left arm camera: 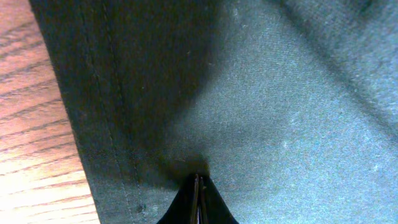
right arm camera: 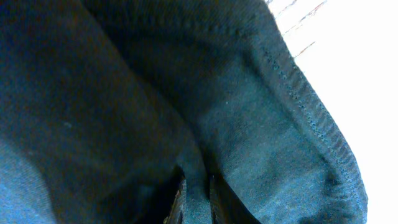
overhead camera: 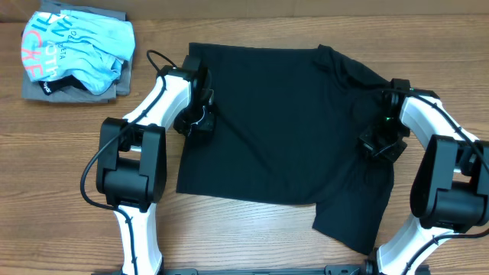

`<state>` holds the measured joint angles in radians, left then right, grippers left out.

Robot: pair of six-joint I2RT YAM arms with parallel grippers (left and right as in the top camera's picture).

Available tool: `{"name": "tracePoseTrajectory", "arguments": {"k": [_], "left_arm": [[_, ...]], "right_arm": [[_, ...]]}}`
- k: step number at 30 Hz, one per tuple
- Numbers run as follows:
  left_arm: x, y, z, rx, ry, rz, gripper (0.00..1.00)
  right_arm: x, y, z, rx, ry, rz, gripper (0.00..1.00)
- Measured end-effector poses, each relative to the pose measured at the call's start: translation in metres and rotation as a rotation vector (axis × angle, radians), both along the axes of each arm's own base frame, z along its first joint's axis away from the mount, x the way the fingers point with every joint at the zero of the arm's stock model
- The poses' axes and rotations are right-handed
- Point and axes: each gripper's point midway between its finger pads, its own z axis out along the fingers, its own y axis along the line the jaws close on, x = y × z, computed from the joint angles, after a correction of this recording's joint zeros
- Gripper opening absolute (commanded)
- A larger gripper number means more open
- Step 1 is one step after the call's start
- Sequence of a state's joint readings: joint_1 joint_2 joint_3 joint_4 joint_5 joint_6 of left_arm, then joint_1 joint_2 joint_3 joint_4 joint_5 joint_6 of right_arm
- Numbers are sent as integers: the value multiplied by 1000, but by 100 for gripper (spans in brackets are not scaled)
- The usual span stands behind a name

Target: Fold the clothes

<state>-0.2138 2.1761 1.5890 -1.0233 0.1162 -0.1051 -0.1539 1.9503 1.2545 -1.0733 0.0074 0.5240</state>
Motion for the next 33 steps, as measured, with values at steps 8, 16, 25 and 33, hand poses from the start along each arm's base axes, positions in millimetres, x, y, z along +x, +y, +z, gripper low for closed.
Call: {"name": "tracePoseTrajectory", "arguments": {"k": [8,16,25,33], "left_arm": [[3,11,-2,15,-29,69,4],[5,34,-3,6,-51,174,4],[-4,78,-3,14,11,350,4],[-13,131,-4,56,45,506,4]], "right_arm": [[-1,-8,-3,21,-23,-45,17],[-6,-24,-3,34,-24,-107,17],[-7,-25,-3,36,-24,-94,18],[-7,-15,-4,109,-35,-57,22]]}}
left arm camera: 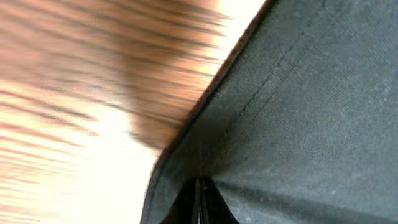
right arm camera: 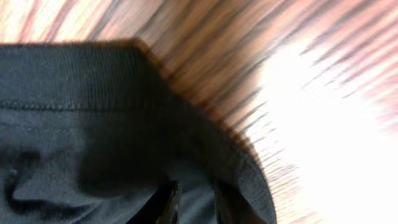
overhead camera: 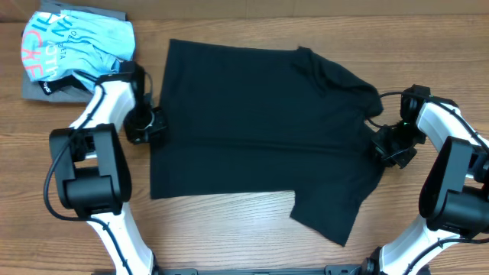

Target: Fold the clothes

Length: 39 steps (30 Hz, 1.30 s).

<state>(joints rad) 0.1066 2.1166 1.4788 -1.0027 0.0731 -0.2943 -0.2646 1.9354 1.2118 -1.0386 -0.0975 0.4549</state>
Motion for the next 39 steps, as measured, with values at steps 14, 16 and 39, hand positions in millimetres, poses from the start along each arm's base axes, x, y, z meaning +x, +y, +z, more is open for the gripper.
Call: {"name": "tracePoseTrajectory", "arguments": {"k": [14,16,39], "left_arm": [[-26,42,4,104,112,140,4],[-25,49,6,125,110,165,4],[30,54,73,118,-190,222,100]], "right_arm": [[3,45,2,93,-12,127,4],[2,54,2,95,-3,142,4],[176,109,164,218,-715,298,97]]}}
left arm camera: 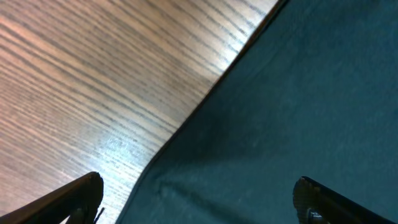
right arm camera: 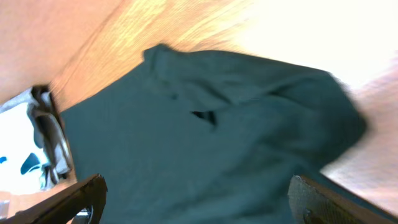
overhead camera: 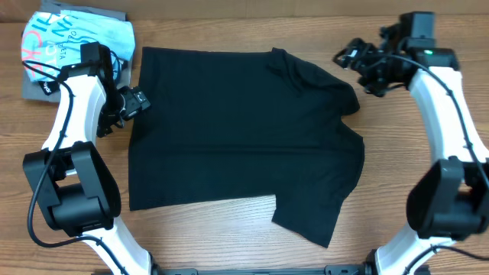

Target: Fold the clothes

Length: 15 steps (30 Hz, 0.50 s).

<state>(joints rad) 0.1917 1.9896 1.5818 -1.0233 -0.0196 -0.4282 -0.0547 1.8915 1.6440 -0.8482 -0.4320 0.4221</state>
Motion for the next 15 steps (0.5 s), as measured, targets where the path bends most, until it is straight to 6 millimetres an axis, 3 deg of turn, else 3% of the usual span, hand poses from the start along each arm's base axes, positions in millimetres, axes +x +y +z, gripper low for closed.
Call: {"name": "tracePoseTrajectory", "arguments": {"k": [6,9,12,15], "left_arm": [[0,-1,0,-8,-2,-1,100],[0,-3,0,-17,-2,-2,100],[0,-6,0,-36,-3,-5,100],[1,-8,0,-47,-6,-7,100]], "right_arm": [[18,69,-50,12,10,145,91],[20,93,-80,-17,44,161,89],[21,97,-103,-52,77,142,88],[25,92,-110,-71,82,116,83]]}}
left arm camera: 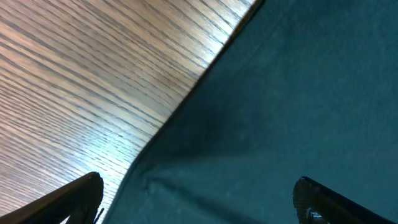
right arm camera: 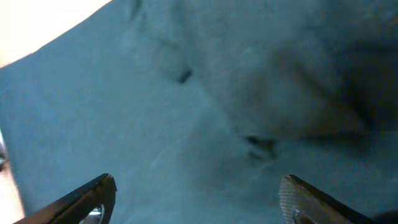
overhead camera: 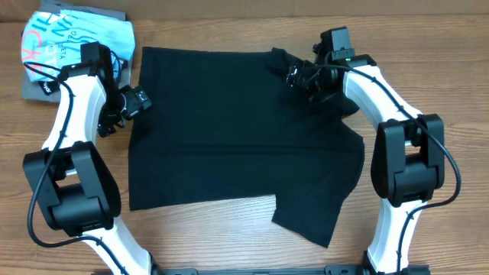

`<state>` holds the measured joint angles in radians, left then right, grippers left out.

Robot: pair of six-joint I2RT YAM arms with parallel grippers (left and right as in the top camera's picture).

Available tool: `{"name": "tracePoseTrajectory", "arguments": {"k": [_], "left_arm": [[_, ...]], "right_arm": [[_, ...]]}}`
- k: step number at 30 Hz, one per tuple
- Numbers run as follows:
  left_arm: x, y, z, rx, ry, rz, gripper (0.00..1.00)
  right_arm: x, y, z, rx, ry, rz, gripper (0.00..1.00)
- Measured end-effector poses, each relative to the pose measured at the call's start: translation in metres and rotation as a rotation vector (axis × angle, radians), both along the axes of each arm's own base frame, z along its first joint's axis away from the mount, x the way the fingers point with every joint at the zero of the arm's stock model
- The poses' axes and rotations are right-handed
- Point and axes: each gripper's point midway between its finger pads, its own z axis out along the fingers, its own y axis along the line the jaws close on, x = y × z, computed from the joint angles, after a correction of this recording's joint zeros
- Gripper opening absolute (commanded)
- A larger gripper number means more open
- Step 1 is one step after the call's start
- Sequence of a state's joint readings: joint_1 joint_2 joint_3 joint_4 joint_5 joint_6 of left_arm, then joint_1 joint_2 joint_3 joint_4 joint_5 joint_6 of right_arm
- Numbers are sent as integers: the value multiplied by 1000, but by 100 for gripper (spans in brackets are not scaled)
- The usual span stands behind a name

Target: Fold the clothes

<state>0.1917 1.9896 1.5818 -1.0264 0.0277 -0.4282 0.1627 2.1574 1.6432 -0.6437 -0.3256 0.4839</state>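
Observation:
A black T-shirt (overhead camera: 229, 130) lies spread on the wooden table (overhead camera: 252, 252), its right side rumpled and one sleeve (overhead camera: 309, 210) sticking out at the lower right. My left gripper (overhead camera: 131, 103) is open at the shirt's left edge; the left wrist view shows that edge (left arm camera: 186, 112) on bare wood between wide jaws. My right gripper (overhead camera: 299, 76) is open over the bunched cloth at the upper right, and black fabric (right arm camera: 205, 112) fills the right wrist view.
A folded pile with a light blue printed garment (overhead camera: 76, 46) on a grey one sits at the table's far left corner, close to my left arm.
My right gripper has moved from off the shirt at the far right to over the rumpled upper right part. The left gripper and the shirt have hardly moved.
Both grippers were shut on the shirt's sides, with the shirt right of centre. Then the shirt lay further left, both still pinching it. By the last earlier moment both had let go and it lay further left again; the right gripper now hovers over the upper right folds.

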Motion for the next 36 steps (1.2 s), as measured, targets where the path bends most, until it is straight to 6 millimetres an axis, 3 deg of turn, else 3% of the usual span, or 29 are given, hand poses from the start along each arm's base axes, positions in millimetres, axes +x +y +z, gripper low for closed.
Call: {"name": "tracePoseTrajectory", "arguments": {"k": [7,11,21,26,31,36], "left_arm": [[1,-1,0,-6,-5,-1,100],[1,-1,0,-6,-5,-1,100],[2,-1,0,-6,-7,-1,100],[2,-1,0,-6,-7,-1,100],[3,-1,0,-5,-11,-1,100],[3,-1,0,-5,-12,-1,100]], "right_arm": [[8,-10,0,-39,-25,-41,78],[10,-15,-3,-66,-27,-55,66],[7,-18,-38,-93,30,-63,59],[12,-18,-36,-90,9,-65,49],[15,-17,-34,-87,-6,-66,47],[16,-17,-34,-86,-11,-65,36]]}}
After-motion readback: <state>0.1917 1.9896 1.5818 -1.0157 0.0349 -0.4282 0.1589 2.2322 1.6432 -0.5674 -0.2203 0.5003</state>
